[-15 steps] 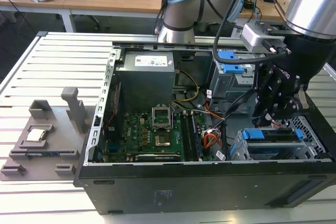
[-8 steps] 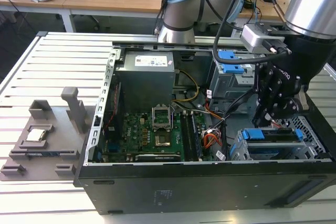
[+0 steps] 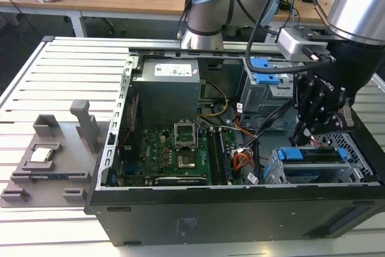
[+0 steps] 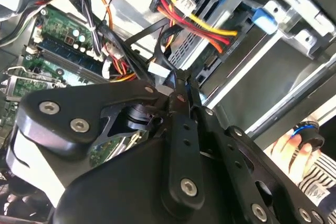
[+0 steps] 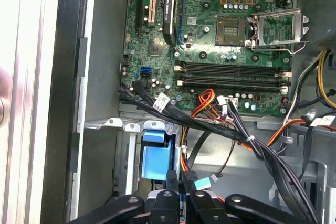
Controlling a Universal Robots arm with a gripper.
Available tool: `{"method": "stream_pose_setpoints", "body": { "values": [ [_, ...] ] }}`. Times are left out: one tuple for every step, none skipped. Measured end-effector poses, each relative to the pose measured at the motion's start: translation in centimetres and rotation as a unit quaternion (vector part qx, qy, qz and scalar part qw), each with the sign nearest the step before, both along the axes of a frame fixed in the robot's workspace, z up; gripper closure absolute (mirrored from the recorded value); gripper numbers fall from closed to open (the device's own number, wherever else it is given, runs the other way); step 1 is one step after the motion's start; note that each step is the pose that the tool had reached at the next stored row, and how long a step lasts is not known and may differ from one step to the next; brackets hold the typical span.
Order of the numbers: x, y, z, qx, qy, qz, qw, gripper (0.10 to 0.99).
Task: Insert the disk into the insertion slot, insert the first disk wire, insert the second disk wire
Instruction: 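Insert the second disk wire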
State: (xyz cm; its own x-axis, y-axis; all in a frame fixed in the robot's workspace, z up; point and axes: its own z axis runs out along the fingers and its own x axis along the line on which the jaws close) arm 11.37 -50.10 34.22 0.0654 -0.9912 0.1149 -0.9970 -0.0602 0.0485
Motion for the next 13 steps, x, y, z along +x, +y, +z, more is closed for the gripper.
{"method": "stream_pose_setpoints", "body": {
  "values": [
    [0.41,0.00,-0.01,0.0003,0.0008,0.000,1.0000,0.937],
    [0.69,-0.01,-0.01,0.0008,0.0011,0.000,1.0000,0.937],
    [0.95,-0.07,-0.01,0.0010,0.0013,0.000,1.0000,0.937],
    [1.02,-0.57,-0.01,0.0018,0.0014,0.000,1.0000,0.937],
    [1.03,-0.96,-0.01,0.0026,0.0014,0.000,1.0000,0.937],
    [1.06,-1.23,-0.01,0.0033,0.0014,0.000,1.0000,0.937],
    [1.20,-1.38,-0.02,0.0065,0.0015,0.000,1.0000,0.937],
    [1.35,-1.38,-0.03,0.0093,0.0016,0.000,1.0000,0.937],
    [1.49,-1.39,-0.03,0.0100,0.0017,0.000,0.9999,0.937],
    [1.54,-1.40,-0.04,0.0101,0.0017,0.000,0.9999,0.937],
    [1.61,-1.42,-0.04,0.0100,0.0017,0.000,0.9999,0.937],
    [1.62,-1.47,-0.05,0.0101,0.0017,0.000,0.9999,0.937],
    [1.62,-1.51,-0.06,0.0101,0.0017,0.000,0.9999,0.937]
  ]
}}
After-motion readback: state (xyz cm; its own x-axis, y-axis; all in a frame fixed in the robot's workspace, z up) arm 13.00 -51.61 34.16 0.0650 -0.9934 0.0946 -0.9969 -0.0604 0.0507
